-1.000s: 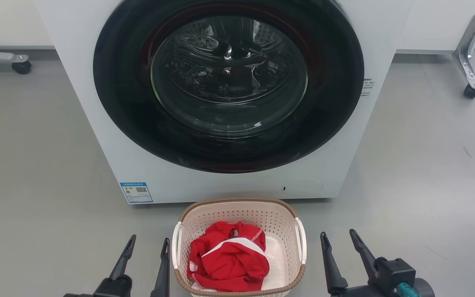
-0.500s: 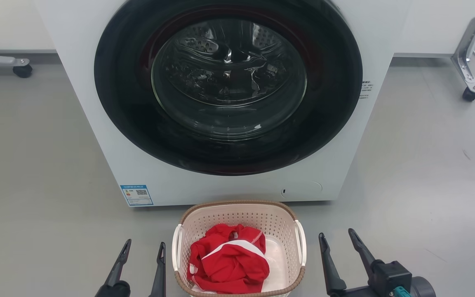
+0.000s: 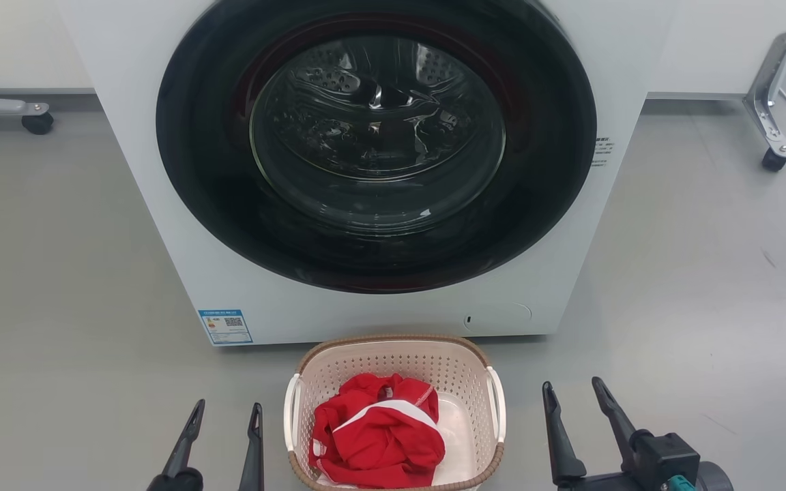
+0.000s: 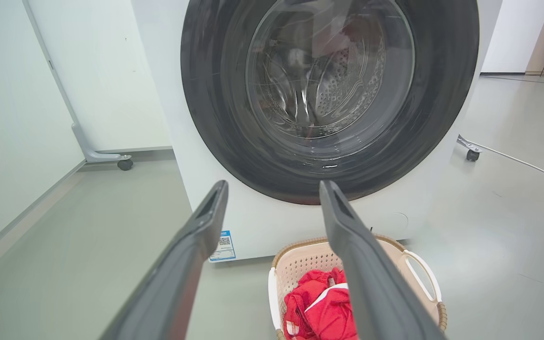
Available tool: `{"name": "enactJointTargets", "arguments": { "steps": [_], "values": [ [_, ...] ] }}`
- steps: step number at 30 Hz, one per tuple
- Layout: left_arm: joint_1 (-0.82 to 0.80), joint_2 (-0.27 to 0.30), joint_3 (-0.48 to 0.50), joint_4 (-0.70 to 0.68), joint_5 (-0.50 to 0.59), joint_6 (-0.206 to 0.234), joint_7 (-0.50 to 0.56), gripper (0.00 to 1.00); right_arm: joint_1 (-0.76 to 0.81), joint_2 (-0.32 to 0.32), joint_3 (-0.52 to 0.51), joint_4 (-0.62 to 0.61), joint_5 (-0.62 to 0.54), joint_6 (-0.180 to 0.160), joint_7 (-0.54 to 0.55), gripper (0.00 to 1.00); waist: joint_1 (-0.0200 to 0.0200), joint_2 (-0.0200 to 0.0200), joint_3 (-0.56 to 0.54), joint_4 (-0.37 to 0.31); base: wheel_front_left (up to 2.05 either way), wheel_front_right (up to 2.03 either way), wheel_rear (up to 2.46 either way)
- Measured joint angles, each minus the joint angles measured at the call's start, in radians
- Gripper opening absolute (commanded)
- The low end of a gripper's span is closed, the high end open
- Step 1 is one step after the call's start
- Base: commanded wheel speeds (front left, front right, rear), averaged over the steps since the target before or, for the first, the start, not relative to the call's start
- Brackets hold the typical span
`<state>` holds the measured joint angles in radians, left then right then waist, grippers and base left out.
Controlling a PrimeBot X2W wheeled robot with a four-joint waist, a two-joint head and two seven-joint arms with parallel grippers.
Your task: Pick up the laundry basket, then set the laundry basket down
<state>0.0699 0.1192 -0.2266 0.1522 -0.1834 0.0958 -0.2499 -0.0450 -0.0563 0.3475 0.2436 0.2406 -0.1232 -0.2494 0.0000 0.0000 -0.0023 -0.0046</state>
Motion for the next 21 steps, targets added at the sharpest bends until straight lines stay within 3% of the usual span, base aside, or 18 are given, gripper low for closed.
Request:
{"name": "enactJointTargets", "arguments": {
  "steps": [21],
  "values": [
    [0.0,-0.003,0.025,-0.047,0.0,0.0,0.0,1.0,0.0,0.001,-0.022,-0.043,-0.001,0.0,0.0,1.0,0.0,0.0,0.004,-0.003,0.0,0.0,0.0]
  ]
}}
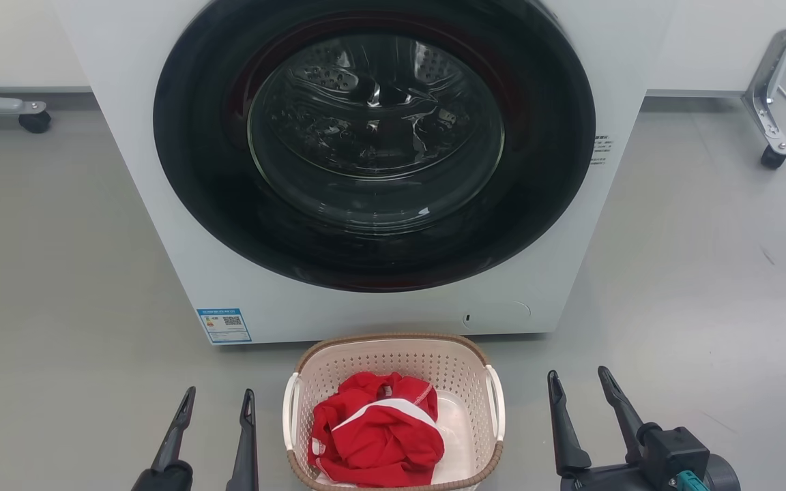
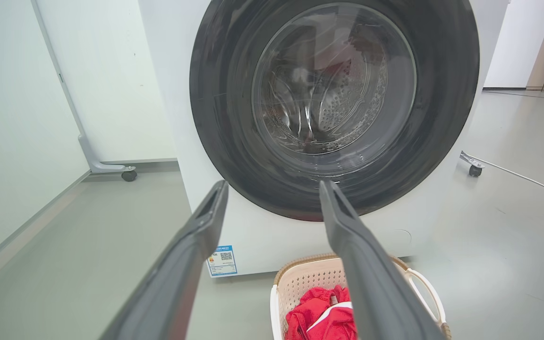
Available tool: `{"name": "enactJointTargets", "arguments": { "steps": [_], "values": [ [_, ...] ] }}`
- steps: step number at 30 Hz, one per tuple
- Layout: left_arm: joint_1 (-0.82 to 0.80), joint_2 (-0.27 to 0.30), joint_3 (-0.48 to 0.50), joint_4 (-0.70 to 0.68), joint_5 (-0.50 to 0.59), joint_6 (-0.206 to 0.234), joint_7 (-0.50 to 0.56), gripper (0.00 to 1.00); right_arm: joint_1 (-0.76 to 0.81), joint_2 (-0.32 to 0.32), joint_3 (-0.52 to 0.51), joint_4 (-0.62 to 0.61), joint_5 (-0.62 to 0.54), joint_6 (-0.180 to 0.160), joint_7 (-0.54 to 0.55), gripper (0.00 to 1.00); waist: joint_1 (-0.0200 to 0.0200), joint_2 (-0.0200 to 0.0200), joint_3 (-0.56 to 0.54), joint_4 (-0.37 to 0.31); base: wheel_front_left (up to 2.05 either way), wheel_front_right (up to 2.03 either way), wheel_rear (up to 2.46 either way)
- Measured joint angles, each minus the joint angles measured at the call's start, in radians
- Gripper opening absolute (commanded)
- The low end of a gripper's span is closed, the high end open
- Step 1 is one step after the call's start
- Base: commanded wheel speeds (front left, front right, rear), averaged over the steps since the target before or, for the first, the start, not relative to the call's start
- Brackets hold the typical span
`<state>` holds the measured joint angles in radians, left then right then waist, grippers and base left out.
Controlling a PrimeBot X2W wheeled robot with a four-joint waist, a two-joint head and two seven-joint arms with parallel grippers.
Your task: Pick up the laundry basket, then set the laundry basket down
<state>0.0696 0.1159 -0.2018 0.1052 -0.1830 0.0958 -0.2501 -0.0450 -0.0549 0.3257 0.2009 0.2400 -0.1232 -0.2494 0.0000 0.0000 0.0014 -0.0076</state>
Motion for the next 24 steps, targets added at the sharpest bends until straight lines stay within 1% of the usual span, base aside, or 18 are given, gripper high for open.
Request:
{"name": "enactJointTargets", "arguments": {
  "steps": [12,24],
  "values": [
    [0.0,-0.007,0.004,-0.019,0.003,0.0,-0.002,1.0,0.011,0.001,-0.003,-0.016,-0.003,0.0,0.0,1.0,0.0,0.0,0.01,-0.002,0.0,0.0,0.0],
    [-0.007,-0.01,0.012,-0.051,0.006,-0.001,-0.002,1.0,-0.004,0.002,-0.014,-0.048,-0.011,0.002,0.0,1.0,0.0,0.0,0.068,-0.004,0.0,0.0,0.0]
  ]
}}
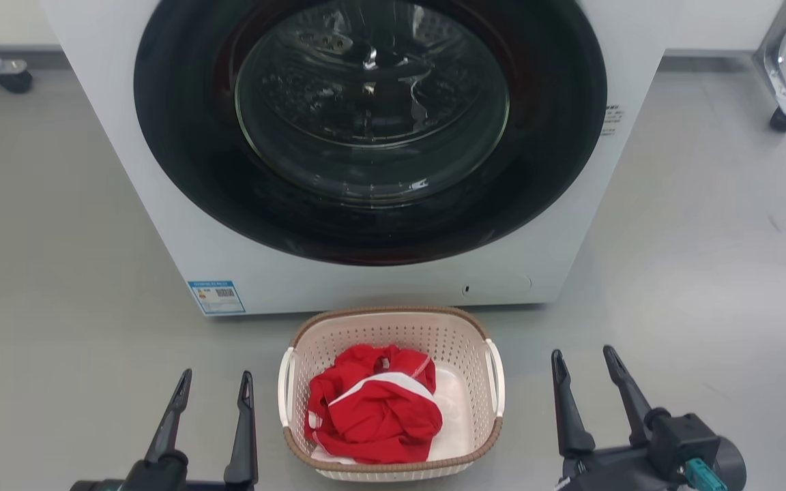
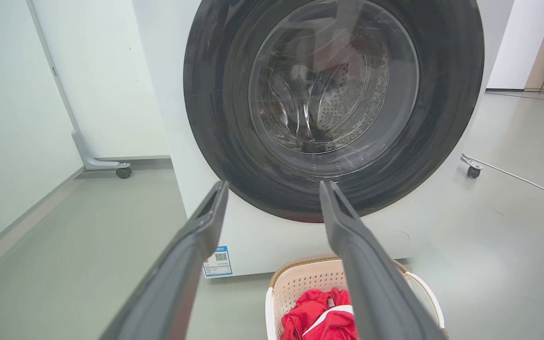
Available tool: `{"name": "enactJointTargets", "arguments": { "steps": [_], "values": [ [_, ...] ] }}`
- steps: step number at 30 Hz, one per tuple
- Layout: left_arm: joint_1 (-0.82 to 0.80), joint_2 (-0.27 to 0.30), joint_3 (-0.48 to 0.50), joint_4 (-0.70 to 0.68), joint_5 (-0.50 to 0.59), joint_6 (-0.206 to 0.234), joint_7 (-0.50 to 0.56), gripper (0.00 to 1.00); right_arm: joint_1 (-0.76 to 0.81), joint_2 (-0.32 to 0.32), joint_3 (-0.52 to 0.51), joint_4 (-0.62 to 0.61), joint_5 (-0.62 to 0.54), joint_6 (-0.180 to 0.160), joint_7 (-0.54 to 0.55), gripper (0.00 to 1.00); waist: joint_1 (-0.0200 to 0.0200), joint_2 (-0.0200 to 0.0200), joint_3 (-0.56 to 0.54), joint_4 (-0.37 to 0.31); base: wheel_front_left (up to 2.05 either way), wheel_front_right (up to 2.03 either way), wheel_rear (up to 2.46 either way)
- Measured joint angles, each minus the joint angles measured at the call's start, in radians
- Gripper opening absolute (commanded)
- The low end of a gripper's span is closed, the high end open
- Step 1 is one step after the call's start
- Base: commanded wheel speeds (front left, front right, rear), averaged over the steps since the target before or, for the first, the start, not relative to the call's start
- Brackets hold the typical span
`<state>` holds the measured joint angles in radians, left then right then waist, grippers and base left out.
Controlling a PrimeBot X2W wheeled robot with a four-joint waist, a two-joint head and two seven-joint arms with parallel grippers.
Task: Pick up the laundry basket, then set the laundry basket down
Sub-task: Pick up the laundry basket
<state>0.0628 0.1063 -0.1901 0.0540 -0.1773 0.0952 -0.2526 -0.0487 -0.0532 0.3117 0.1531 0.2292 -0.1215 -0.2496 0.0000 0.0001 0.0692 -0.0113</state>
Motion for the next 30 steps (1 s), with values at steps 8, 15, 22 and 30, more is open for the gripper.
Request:
{"name": "enactJointTargets", "arguments": {
  "steps": [8,15,22,30],
  "values": [
    [-0.069,-0.004,0.007,-0.007,0.003,-0.01,0.0,1.0,-0.08,0.0,-0.008,-0.013,-0.018,0.017,-0.003,1.0,0.0001,0.0,0.078,-0.002,0.0,0.0,0.0],
    [-0.18,-0.013,0.01,0.033,0.001,-0.026,0.0,1.0,-0.181,0.0,-0.026,0.015,-0.021,0.034,-0.004,1.0,0.0001,0.0,0.181,-0.006,0.0,0.0,0.0],
    [-0.28,-0.018,0.012,0.095,-0.007,-0.035,0.0,1.0,-0.281,-0.006,-0.05,0.057,-0.028,0.044,-0.007,1.0,0.0003,0.0001,0.28,-0.005,0.0,0.0,0.0],
    [-0.376,-0.022,0.016,0.167,-0.013,-0.044,0.0,1.0,-0.374,-0.007,-0.065,0.113,-0.028,0.052,-0.007,1.0,0.0003,0.0001,0.382,-0.001,0.0,0.0,0.0]
  ]
}}
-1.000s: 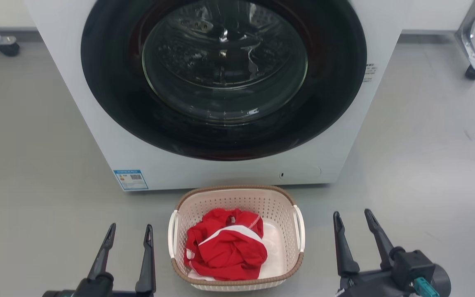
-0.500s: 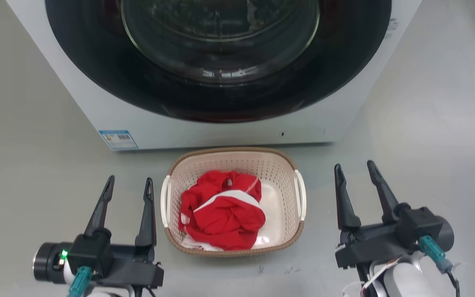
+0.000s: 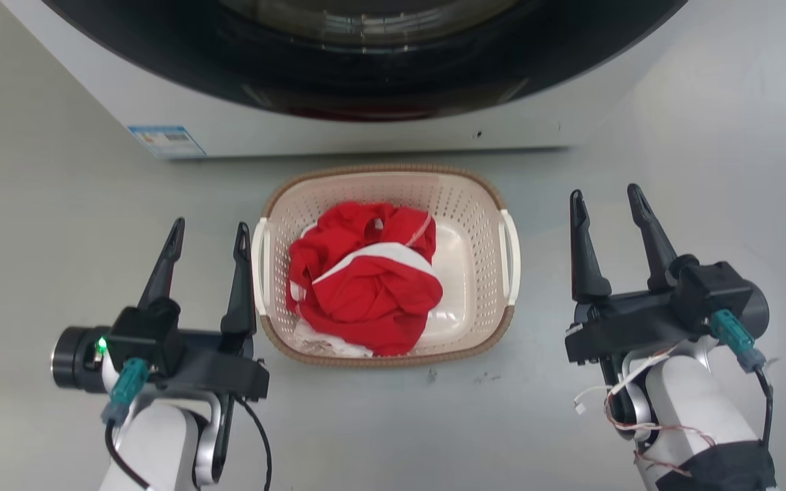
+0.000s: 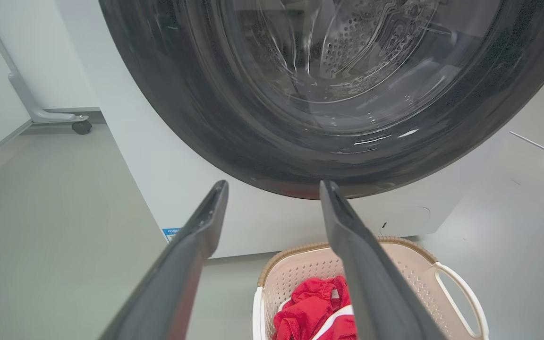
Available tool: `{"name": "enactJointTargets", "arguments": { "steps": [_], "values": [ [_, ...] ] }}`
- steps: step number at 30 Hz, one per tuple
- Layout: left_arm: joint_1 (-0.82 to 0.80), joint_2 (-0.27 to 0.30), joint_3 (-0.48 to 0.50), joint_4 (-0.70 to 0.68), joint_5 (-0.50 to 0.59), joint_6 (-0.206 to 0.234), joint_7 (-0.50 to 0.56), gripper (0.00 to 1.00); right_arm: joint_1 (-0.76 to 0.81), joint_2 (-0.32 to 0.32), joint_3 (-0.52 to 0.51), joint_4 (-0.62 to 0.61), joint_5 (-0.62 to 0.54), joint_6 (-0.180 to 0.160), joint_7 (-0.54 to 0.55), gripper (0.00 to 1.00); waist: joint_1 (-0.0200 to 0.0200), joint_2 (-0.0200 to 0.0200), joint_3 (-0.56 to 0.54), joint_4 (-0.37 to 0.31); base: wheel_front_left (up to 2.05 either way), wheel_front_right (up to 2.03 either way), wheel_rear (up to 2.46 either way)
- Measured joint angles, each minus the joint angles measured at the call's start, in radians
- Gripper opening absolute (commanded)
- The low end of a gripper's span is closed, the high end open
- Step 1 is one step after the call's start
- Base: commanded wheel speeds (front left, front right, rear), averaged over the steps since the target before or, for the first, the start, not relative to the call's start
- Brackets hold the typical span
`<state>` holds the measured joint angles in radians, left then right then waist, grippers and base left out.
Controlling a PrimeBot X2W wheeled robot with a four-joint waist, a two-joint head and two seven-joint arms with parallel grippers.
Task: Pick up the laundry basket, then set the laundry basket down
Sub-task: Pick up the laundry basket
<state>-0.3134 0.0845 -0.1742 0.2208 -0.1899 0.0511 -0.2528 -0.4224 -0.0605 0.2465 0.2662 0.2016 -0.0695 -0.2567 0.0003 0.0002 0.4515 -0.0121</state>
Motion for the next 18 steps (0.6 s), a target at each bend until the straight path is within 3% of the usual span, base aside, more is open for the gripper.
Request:
{"name": "enactJointTargets", "arguments": {
  "steps": [18],
  "values": [
    [-0.23,-0.023,0.006,0.181,-0.029,-0.022,0.0,1.0,-0.206,-0.004,-0.036,0.142,0.001,0.014,0.0,1.0,0.0,0.0001,0.264,0.021,0.0,0.0,0.0]
  ]
}}
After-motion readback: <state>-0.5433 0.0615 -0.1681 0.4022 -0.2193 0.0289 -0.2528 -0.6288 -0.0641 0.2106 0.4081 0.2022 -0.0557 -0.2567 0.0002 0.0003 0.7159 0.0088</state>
